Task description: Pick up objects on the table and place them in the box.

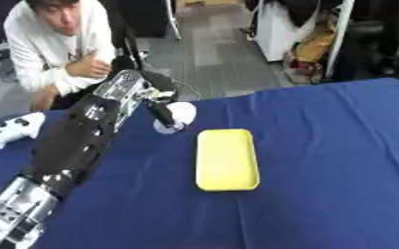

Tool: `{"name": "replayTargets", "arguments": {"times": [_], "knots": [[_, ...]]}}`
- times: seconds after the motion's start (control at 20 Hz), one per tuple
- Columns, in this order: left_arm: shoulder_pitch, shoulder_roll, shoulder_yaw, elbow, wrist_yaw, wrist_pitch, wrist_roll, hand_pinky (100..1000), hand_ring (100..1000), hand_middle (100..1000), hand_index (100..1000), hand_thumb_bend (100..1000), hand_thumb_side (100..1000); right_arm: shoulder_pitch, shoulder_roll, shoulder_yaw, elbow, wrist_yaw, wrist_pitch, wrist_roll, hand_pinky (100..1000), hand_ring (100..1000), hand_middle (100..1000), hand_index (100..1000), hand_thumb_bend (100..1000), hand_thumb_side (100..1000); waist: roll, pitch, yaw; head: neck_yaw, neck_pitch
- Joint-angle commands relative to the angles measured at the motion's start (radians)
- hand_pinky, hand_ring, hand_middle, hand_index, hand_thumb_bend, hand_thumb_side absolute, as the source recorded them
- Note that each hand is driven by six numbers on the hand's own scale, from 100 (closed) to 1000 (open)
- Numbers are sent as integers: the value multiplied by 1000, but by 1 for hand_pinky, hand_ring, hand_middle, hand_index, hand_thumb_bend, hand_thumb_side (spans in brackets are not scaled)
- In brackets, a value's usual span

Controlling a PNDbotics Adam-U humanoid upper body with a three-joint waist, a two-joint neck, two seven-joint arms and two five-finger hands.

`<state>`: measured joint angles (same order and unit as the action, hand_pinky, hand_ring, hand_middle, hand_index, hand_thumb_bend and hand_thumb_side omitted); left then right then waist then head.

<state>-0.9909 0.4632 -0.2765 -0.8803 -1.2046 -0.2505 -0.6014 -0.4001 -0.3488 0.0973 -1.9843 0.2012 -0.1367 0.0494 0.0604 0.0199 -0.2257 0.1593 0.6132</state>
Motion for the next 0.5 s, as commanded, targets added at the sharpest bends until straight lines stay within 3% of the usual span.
{"name": "replayTargets", "arguments": {"times": [0.05, 0.5], "knots": [[-17, 26, -13, -32, 49, -20, -13, 270, 100, 100, 335, 100, 821, -13, -15, -5, -16, 0, -1, 3, 372, 588, 643, 827, 100, 870, -3, -12, -2, -9, 5], [-23, 9, -46, -58, 155, -45, -53, 252, 100, 100, 336, 100, 844, -16, -13, -5, -16, -3, -2, 3, 373, 588, 643, 827, 100, 869, -2, -13, -6, -6, 8]]}}
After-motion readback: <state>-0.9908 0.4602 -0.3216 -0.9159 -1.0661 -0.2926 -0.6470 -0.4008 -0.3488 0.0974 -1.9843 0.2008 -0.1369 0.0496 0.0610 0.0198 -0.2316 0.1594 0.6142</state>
